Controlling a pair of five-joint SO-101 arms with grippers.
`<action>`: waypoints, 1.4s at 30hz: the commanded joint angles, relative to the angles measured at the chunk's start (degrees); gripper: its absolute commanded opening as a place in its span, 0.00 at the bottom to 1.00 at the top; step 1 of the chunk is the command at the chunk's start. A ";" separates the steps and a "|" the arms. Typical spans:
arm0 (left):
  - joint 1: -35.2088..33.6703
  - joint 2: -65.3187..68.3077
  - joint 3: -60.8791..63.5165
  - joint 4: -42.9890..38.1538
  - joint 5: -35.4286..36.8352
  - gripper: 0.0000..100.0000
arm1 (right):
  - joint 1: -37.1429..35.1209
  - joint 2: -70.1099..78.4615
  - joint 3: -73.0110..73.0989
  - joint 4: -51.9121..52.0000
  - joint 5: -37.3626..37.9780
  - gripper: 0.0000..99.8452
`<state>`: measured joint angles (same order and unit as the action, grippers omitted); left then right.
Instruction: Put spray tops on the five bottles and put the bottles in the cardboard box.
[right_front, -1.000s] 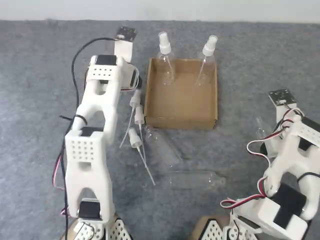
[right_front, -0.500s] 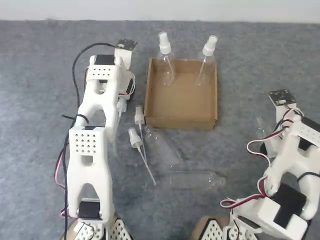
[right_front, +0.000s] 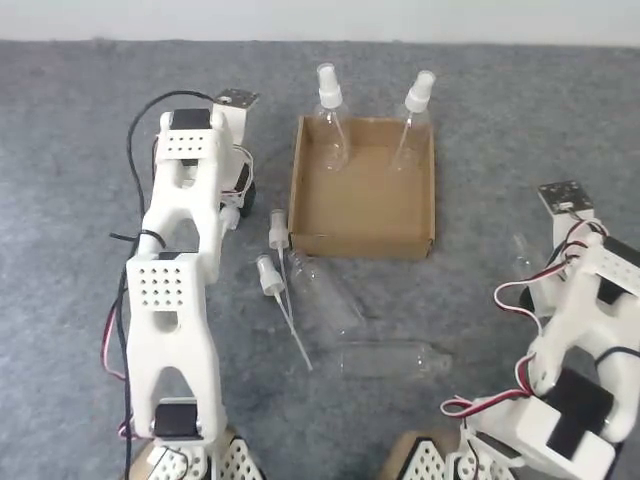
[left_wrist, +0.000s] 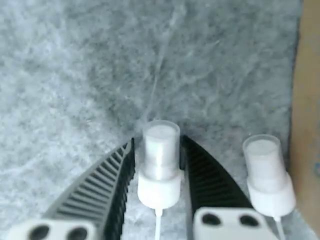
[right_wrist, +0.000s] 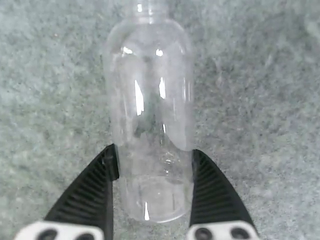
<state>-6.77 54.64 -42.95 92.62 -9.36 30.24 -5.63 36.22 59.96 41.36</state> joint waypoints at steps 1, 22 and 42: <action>0.00 -0.97 -2.15 0.44 -0.70 0.12 | 0.75 0.04 0.44 -0.57 -0.70 0.01; 2.55 -44.84 42.95 -10.73 -0.53 0.01 | 0.75 0.13 0.44 -0.48 -0.70 0.01; 5.71 -83.34 87.60 -27.43 2.29 0.01 | -4.00 0.13 -10.29 2.86 -0.88 0.27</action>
<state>-1.58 -25.54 42.07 69.49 -7.96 28.84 -5.45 32.97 60.48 41.19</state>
